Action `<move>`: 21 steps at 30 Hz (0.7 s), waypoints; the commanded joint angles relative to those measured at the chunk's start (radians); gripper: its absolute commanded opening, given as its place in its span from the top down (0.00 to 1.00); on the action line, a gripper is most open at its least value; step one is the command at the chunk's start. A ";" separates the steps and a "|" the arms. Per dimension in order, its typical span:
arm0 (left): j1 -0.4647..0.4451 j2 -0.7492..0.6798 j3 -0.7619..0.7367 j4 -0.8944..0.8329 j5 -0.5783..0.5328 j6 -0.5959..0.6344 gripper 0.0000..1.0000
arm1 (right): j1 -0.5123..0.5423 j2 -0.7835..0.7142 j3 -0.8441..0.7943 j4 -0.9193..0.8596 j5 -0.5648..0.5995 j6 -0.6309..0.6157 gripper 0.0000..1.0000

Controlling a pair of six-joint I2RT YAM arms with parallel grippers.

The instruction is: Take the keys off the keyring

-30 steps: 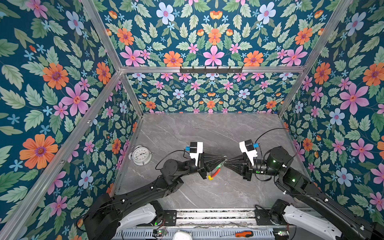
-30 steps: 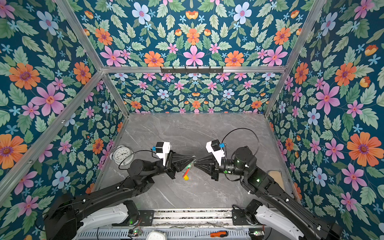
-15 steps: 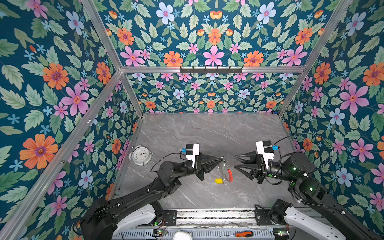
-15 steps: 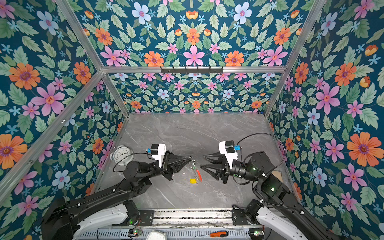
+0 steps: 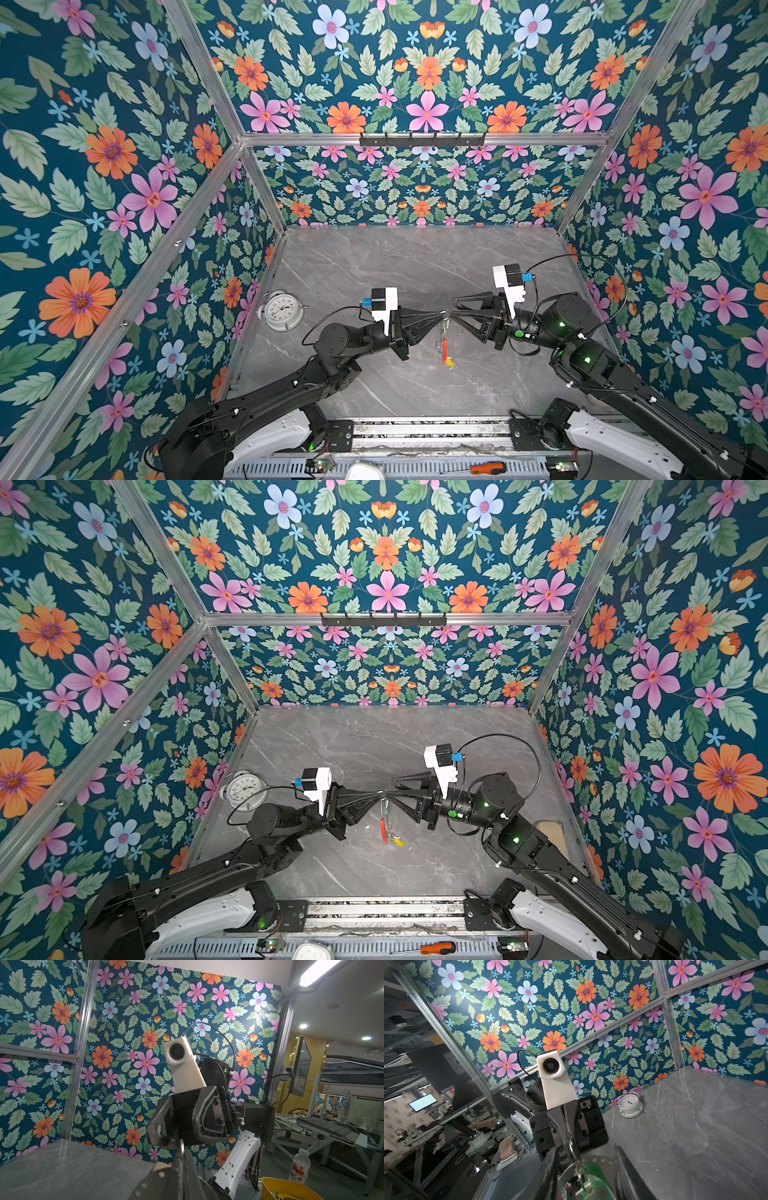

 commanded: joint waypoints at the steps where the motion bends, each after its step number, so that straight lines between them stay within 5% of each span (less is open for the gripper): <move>1: 0.000 -0.004 -0.004 0.022 -0.021 0.008 1.00 | 0.002 0.016 -0.002 0.084 -0.054 0.038 0.60; 21: 0.000 0.000 -0.008 0.025 -0.031 0.013 1.00 | 0.010 0.035 -0.045 0.096 -0.112 0.048 0.84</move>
